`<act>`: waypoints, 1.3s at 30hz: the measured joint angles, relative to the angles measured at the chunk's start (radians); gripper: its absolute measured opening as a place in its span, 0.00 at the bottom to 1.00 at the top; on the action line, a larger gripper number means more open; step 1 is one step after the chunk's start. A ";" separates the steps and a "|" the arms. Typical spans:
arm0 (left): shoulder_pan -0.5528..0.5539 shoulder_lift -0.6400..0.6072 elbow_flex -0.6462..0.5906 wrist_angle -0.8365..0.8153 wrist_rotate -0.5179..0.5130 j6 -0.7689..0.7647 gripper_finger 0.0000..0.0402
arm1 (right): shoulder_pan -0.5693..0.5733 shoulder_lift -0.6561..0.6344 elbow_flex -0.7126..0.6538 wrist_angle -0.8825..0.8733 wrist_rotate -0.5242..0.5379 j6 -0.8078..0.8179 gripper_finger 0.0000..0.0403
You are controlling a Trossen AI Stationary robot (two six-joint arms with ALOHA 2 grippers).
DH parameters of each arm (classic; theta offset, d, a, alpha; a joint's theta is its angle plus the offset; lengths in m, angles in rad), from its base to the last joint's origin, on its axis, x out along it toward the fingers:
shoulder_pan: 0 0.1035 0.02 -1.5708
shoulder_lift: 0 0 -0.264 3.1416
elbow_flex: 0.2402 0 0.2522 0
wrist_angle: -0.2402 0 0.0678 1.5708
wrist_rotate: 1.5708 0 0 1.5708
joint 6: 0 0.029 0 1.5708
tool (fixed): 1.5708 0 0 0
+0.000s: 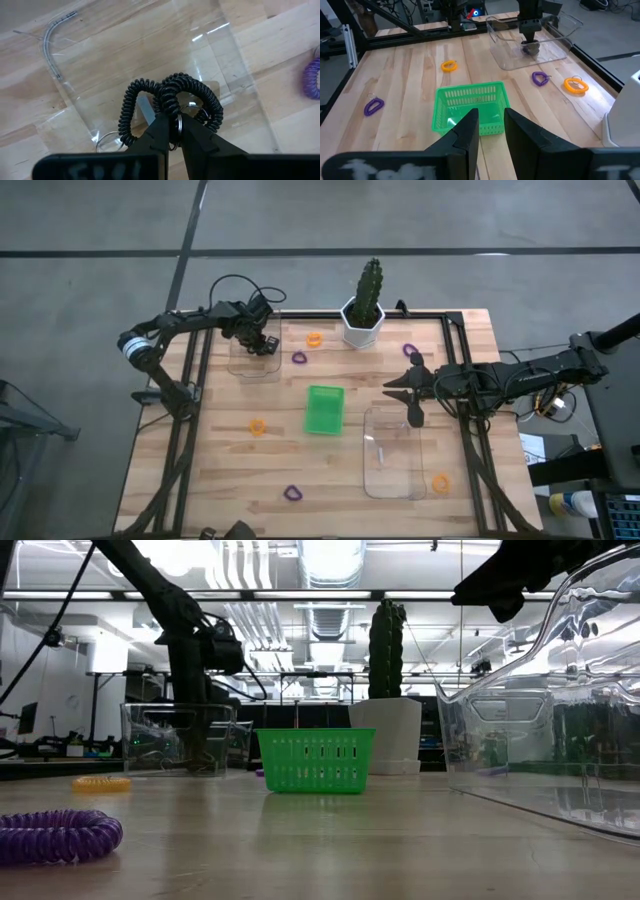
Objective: Sort spring keychains
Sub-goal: Put the black spring keychain into the top transparent bin, then put the top orange spring keychain into the green bin
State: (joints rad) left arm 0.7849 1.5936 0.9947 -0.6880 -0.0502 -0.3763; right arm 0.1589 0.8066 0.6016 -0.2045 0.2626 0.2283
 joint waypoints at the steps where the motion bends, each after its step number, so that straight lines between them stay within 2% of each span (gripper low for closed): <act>1: 0.000 0.000 0.000 0.000 0.000 0.000 0.08 | 0.000 0.000 0.000 0.000 0.000 0.000 0.21; 11: 0.000 0.000 0.000 0.019 0.011 -0.002 0.10 | 0.000 0.000 0.000 0.000 0.000 0.000 0.21; 21: 0.000 -0.001 0.000 0.024 0.009 -0.021 0.33 | 0.000 0.000 0.000 0.000 0.000 0.000 0.21; 26: 0.000 -0.012 0.020 0.015 0.009 -0.020 0.36 | 0.000 0.000 0.000 0.000 0.000 -0.003 0.21; 34: -0.016 -0.113 0.115 -0.092 0.008 -0.046 0.37 | 0.000 0.000 0.000 0.000 0.000 0.000 0.21; 39: -0.122 -0.235 0.124 -0.118 0.014 -0.122 0.37 | 0.000 0.000 0.000 -0.001 0.000 -0.002 0.21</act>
State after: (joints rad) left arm 0.6632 1.3583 1.1182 -0.8059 -0.0357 -0.4988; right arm 0.1589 0.8062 0.6018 -0.2054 0.2626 0.2259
